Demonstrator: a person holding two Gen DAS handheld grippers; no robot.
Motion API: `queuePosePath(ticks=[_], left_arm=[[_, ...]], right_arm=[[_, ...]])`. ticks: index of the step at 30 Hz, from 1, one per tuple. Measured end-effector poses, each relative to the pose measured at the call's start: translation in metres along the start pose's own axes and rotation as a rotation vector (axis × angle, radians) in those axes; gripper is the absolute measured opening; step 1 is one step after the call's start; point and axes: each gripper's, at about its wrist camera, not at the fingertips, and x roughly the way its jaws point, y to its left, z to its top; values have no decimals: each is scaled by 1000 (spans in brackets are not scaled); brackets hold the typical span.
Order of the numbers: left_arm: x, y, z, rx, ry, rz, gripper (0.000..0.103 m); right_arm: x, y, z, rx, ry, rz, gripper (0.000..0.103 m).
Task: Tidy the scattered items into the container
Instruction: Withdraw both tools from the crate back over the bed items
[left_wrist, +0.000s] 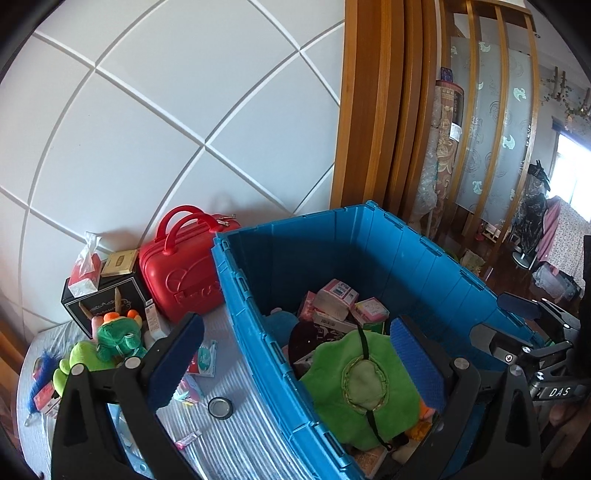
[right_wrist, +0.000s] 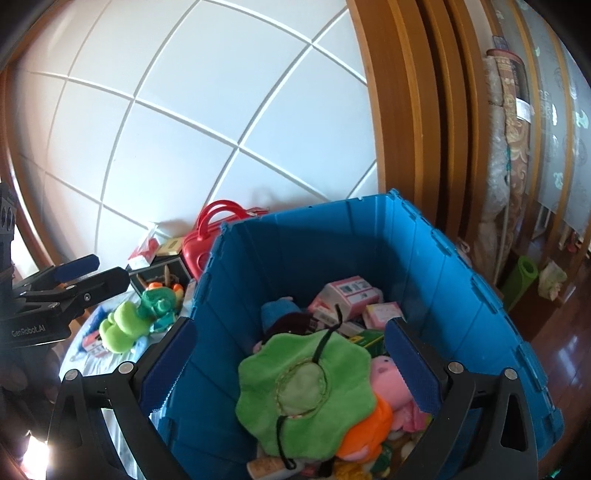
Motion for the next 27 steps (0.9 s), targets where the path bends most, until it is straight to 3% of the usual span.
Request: queuePosePath(ticks=[27], left_arm=[[-87,160,-75,-105,8,111,103]], right_arm=[[16,173,-20,-99,38,97,103]])
